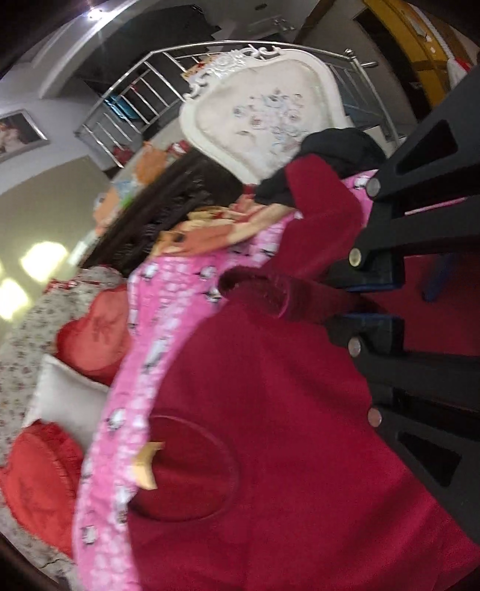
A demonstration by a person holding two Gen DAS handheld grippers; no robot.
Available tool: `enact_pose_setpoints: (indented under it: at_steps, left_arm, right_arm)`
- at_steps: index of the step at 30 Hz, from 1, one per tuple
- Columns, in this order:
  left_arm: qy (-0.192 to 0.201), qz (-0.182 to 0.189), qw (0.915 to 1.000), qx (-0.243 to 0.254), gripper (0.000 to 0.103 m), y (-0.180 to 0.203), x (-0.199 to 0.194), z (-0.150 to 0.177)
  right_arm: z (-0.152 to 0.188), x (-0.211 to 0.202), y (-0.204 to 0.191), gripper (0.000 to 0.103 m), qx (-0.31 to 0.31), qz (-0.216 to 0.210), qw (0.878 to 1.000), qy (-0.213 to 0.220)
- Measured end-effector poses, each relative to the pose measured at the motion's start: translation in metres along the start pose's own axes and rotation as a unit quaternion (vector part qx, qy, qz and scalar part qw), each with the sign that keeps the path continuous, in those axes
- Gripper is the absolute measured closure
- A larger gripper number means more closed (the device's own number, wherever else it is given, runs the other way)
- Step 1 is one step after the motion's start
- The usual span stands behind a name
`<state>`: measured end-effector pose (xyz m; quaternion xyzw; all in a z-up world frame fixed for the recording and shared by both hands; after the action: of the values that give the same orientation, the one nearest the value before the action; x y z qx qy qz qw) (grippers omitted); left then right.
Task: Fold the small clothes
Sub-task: 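Carry the held sleeve across the sweater body and release it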
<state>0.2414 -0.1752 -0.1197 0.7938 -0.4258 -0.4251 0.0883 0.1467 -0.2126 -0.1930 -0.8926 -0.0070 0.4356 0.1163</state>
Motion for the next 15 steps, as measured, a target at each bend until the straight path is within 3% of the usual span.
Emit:
enact_pose_setpoints:
  at_steps: [2,3,4,8,10,11,12,15]
  left_arm:
    - [-0.014,0.0,0.9999,0.003,0.072,0.0,0.004,0.006]
    - [-0.021,0.006,0.9998,0.004,0.049,0.002,0.004,0.009]
    - [-0.024,0.009,0.9997,0.007,0.038,0.004,0.002,0.012]
    - [-0.012,0.008,0.9998,0.013,0.037,0.006,-0.023,0.016]
    - [0.012,-0.027,0.9995,0.009,0.037,-0.012,-0.047,0.016]
    - [0.024,-0.051,0.9984,0.006,0.037,-0.025,-0.06,0.016]
    - [0.041,-0.099,0.9942,-0.002,0.037,-0.05,-0.08,0.017]
    - [0.072,-0.2,0.9765,-0.035,0.037,-0.108,-0.122,0.022]
  right_arm:
    - [0.0,0.0,0.0,0.024,0.001,-0.002,1.0,0.0]
    - [0.0,0.0,0.0,0.024,0.001,-0.002,1.0,0.0]
    - [0.0,0.0,0.0,0.024,0.002,-0.003,1.0,0.001]
    - [0.0,0.0,0.0,0.024,0.002,-0.003,1.0,0.0]
    - [0.0,0.0,0.0,0.024,0.002,-0.003,1.0,0.0]
    - [0.0,-0.001,-0.001,0.024,0.002,-0.003,1.0,0.0]
    - [0.0,-0.002,0.0,0.025,0.004,-0.002,1.0,-0.001]
    - [-0.009,-0.018,-0.002,0.042,0.001,-0.007,1.0,-0.003]
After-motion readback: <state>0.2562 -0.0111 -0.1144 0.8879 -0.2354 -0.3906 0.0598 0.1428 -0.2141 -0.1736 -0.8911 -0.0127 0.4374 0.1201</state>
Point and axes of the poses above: each gripper's, at about its wrist camera, not at the fingertips, and x roughly the way its jaws point, y to its right, z to its underside, the point moved 10 cm from there along x, roughly the way its jaws point, and after that the axes turned 11 degrees about x, right-handed, at the moved point
